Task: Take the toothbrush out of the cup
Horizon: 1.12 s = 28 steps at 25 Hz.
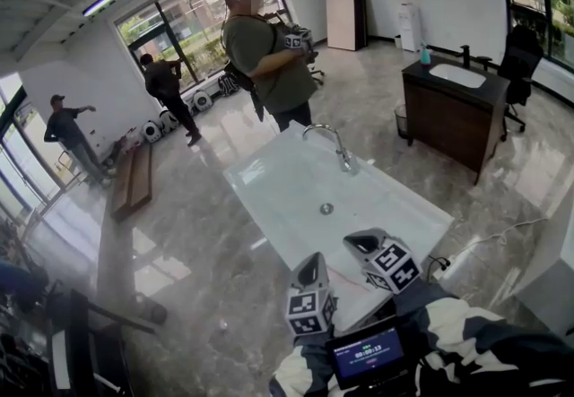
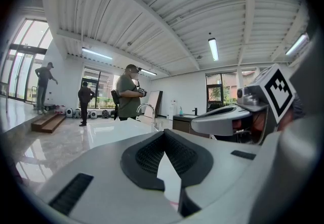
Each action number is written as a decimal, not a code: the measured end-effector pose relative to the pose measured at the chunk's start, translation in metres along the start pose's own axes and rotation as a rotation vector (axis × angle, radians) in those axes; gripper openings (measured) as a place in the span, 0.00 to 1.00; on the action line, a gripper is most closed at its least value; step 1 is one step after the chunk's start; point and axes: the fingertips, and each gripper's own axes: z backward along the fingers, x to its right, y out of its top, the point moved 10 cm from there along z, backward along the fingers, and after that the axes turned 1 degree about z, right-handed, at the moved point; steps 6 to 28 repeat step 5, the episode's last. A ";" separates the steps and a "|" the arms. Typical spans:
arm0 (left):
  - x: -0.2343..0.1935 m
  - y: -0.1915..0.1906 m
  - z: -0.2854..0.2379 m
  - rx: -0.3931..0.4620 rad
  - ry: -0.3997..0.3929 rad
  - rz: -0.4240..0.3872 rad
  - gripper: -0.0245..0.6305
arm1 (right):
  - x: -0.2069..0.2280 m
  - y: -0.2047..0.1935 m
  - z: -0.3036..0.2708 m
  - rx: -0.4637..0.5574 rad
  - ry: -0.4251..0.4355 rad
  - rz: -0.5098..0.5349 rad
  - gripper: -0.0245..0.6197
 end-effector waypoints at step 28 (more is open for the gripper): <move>-0.004 -0.004 0.000 -0.007 0.011 -0.005 0.04 | -0.002 0.000 -0.003 -0.006 0.008 -0.004 0.05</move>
